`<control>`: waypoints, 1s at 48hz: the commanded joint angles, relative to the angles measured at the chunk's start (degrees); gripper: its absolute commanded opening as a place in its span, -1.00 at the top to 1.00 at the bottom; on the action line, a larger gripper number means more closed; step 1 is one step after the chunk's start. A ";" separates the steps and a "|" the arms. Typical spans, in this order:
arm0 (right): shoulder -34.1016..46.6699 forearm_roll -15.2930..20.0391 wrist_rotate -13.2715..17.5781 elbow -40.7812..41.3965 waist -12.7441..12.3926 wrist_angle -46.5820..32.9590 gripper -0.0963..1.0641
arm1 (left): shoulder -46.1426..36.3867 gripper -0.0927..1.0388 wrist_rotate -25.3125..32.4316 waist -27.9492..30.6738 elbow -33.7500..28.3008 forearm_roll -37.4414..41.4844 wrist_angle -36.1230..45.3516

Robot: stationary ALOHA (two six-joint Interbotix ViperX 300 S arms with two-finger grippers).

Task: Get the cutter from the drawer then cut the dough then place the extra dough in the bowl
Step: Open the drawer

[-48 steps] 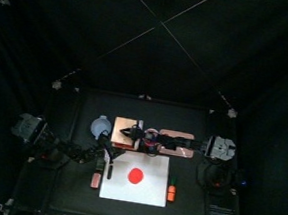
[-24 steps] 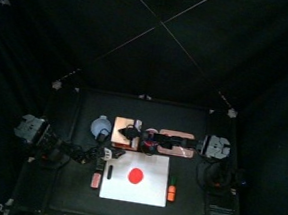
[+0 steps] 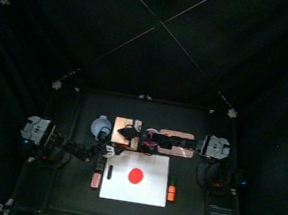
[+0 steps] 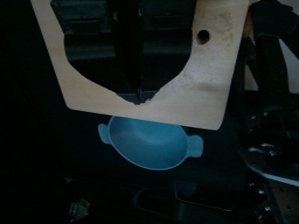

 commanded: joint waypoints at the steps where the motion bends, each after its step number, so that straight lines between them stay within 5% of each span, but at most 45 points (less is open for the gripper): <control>1: -1.58 -0.09 0.09 -0.62 1.05 -0.09 0.91 | -0.18 -0.70 0.09 1.05 -1.05 0.88 -0.26; 19: -1.49 -0.09 0.26 -0.35 1.58 0.18 0.91 | 1.23 -0.68 0.18 1.23 -1.67 2.37 -0.18; 32: -1.49 0.18 0.35 -0.35 1.58 0.18 0.91 | 1.49 -0.44 0.00 0.88 -1.76 2.20 0.88; 48: -1.49 0.09 0.26 -0.70 0.62 0.97 0.91 | 0.97 -0.42 -0.18 -6.94 -1.85 -4.31 2.02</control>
